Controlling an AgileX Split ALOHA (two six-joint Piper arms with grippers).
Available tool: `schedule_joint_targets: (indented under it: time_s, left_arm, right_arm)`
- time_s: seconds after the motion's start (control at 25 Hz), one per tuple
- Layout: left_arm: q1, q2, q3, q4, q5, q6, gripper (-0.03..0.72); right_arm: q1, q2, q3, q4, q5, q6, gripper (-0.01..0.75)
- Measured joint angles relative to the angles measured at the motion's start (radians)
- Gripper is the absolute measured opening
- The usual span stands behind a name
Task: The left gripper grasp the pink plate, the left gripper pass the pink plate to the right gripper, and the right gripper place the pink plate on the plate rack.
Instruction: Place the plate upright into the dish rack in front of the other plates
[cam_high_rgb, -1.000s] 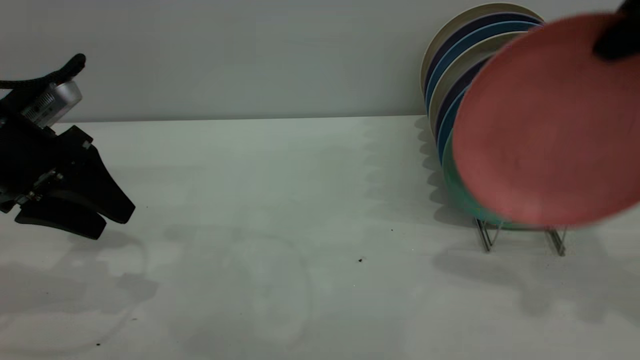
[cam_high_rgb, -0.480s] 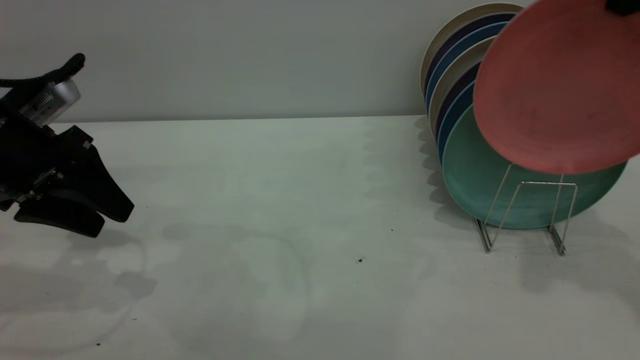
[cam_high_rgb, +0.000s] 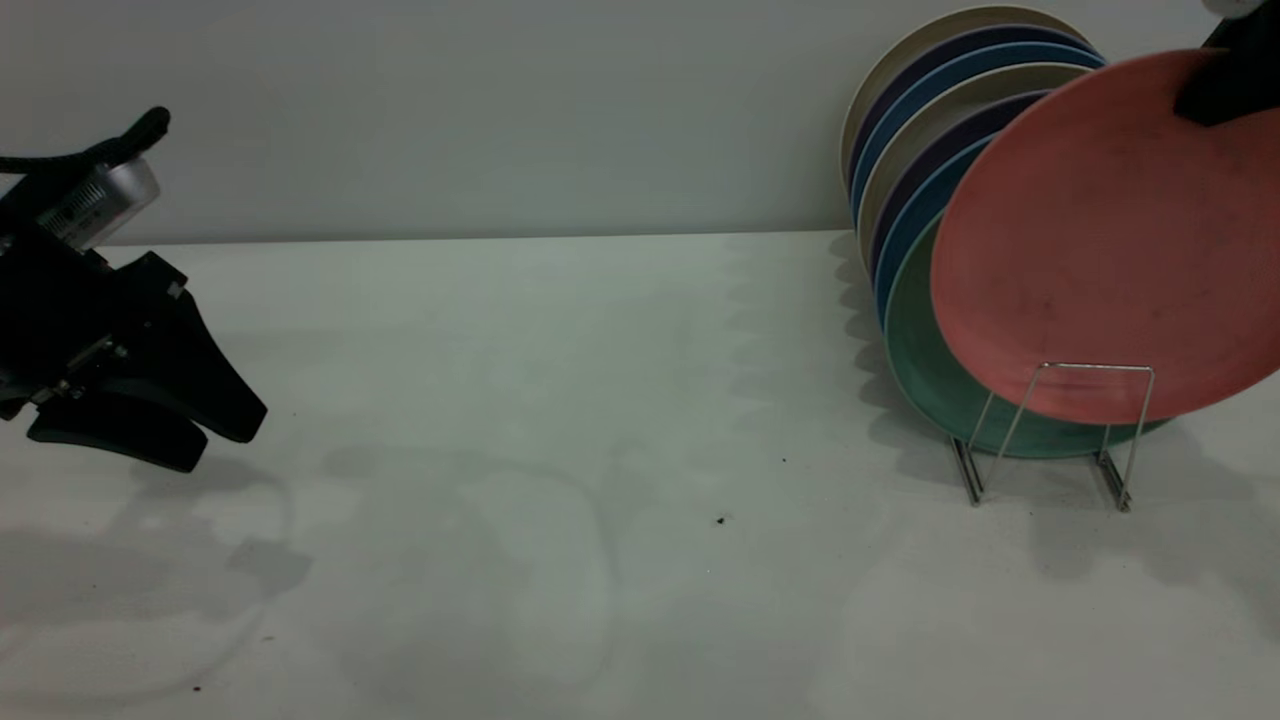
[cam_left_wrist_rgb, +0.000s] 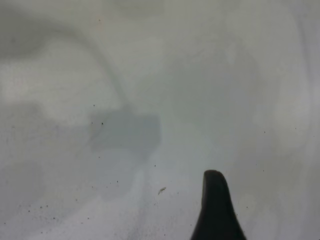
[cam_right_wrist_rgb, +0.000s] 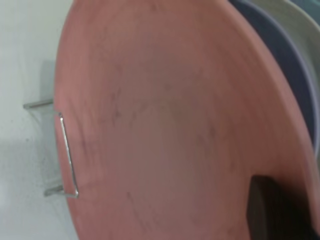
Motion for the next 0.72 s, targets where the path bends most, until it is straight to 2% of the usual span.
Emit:
schedule_joint_targets:
  time_s: [0.08,0.2,0.48,0.64,0.72]
  left_arm:
    - [0.000,0.000,0.000,-0.001,-0.003,0.000,0.543]
    - [0.000,0.000,0.000,-0.001,-0.006,-0.002,0.543]
    - [0.000,0.000,0.000,-0.003,-0.035,-0.002,0.543]
    - [0.000,0.000,0.000,0.006,-0.070,-0.017,0.543]
    - [0.000,-0.003,0.000,0.036,-0.081,-0.028,0.543]
  right_arm:
    - [0.000,0.009,0.000,0.003,0.001,-0.011,0.081]
    - [0.000,0.025,0.000,0.010,0.015,-0.016,0.154]
    - [0.000,0.049,0.000,0.100,0.086,-0.007,0.390]
    - [0.000,0.024,0.000,0.124,0.111,0.137,0.522]
    - [0.000,0.002,0.000,0.124,0.123,0.296,0.580]
